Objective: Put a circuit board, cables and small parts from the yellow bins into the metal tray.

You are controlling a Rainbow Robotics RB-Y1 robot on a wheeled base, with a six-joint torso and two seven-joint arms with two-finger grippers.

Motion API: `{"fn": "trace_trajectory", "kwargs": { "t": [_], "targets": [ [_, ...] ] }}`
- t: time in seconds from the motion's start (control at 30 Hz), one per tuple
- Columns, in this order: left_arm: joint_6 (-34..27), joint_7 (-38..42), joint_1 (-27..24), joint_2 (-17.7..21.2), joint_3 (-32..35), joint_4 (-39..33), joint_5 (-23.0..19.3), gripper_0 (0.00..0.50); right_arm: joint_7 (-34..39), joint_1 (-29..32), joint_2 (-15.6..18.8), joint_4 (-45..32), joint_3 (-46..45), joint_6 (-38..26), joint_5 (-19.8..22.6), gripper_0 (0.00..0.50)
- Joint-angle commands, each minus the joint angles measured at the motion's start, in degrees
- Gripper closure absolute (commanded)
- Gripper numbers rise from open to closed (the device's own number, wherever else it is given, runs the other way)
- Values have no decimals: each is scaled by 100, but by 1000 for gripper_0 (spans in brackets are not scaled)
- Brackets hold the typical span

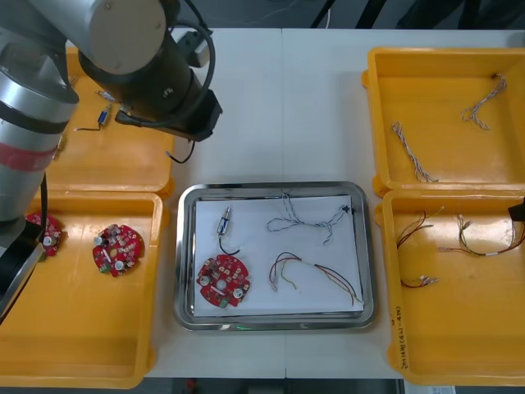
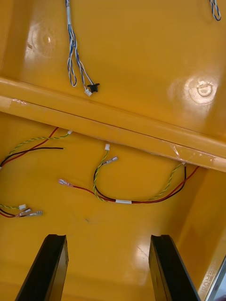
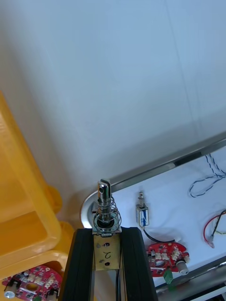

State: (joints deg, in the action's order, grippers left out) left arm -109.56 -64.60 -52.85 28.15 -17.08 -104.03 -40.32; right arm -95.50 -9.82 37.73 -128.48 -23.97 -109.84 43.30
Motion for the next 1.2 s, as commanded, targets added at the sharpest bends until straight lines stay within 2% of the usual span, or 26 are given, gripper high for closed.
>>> {"fn": "trace_trajectory", "kwargs": {
  "t": [0.03, 0.3, 0.6, 0.8, 1.2],
  "targets": [
    [-44, 1275, 126, -240, -524, -363, 77, 500, 260, 51, -231, -239, -126, -16, -216, 0],
    [-44, 2374, 196, -380, -1491, -381, 226, 500, 277, 60, -354, -239, -20, -16, -419, 0],
    [796, 3209, 293, -389, -2370, -152, 296, 500, 277, 112, -354, -239, 173, -16, -533, 0],
    [1358, 3305, 302, -389, -2810, 190, 446, 500, 277, 147, -354, -239, 287, -16, -489, 0],
    [1736, 3323, 363, -363, -3187, 489, 525, 499, 304, 156, -363, -309, 340, -16, -383, 0]
  ]
}}
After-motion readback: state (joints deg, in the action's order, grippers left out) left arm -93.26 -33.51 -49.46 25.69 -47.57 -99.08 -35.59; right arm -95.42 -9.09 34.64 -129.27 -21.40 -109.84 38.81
